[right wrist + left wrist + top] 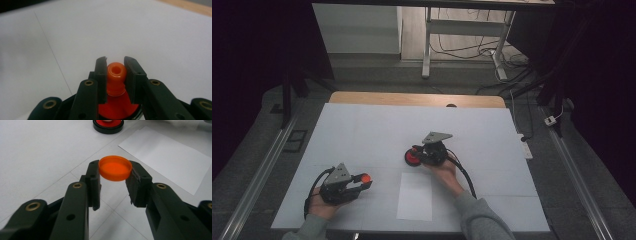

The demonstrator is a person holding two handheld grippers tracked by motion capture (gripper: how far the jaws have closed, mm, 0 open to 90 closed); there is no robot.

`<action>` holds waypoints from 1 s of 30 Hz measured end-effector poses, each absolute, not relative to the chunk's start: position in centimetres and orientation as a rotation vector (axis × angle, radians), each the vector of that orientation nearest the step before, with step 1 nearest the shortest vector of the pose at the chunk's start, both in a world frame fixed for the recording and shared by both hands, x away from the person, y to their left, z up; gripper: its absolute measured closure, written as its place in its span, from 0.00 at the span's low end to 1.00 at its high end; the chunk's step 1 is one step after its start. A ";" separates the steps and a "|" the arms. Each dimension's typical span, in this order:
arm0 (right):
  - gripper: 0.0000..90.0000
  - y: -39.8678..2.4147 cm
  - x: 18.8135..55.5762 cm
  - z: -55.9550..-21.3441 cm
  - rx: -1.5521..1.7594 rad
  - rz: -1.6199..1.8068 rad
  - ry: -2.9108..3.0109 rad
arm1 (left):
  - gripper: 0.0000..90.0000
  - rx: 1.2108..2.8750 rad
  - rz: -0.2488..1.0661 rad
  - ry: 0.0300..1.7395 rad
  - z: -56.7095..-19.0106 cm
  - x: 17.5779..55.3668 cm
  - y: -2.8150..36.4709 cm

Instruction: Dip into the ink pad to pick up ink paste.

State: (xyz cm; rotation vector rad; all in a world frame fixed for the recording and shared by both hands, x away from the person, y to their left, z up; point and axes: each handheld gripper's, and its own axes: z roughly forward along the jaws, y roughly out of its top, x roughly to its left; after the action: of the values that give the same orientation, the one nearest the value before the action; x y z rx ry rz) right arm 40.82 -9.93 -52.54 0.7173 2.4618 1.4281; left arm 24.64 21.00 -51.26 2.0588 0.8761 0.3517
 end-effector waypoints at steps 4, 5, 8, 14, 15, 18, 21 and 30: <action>0.80 -10.9 40.8 -51.4 0.731 1.512 2.416 | 0.72 2.055 0.350 0.879 -51.3 24.7 21.1; 0.80 -11.0 40.7 -51.2 0.732 1.516 2.415 | 0.72 2.055 0.349 0.878 -51.3 24.7 21.1; 0.80 -11.1 40.4 -50.9 0.737 1.522 2.412 | 0.72 2.057 0.353 0.876 -51.3 24.6 21.0; 0.80 -11.7 39.8 -50.3 0.743 1.525 2.408 | 0.72 2.058 0.348 0.874 -51.3 24.7 21.0; 0.80 -11.8 39.7 -50.2 0.744 1.529 2.403 | 0.72 2.059 0.347 0.874 -51.3 24.7 21.0; 0.80 -12.4 39.4 -49.9 0.751 1.532 2.391 | 0.72 2.059 0.346 0.872 -51.3 24.8 21.0; 0.80 -13.0 39.2 -49.8 0.760 1.531 2.379 | 0.72 2.057 0.344 0.873 -51.3 24.8 21.0; 0.80 -14.0 38.9 -49.5 0.771 1.522 2.366 | 0.72 2.052 0.342 0.876 -51.4 24.8 21.1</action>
State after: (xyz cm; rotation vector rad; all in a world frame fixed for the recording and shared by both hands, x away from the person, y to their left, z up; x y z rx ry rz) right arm 38.87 -13.96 -49.54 0.7711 2.3658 1.5218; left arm 24.79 21.14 -51.36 2.0524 0.8760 0.3420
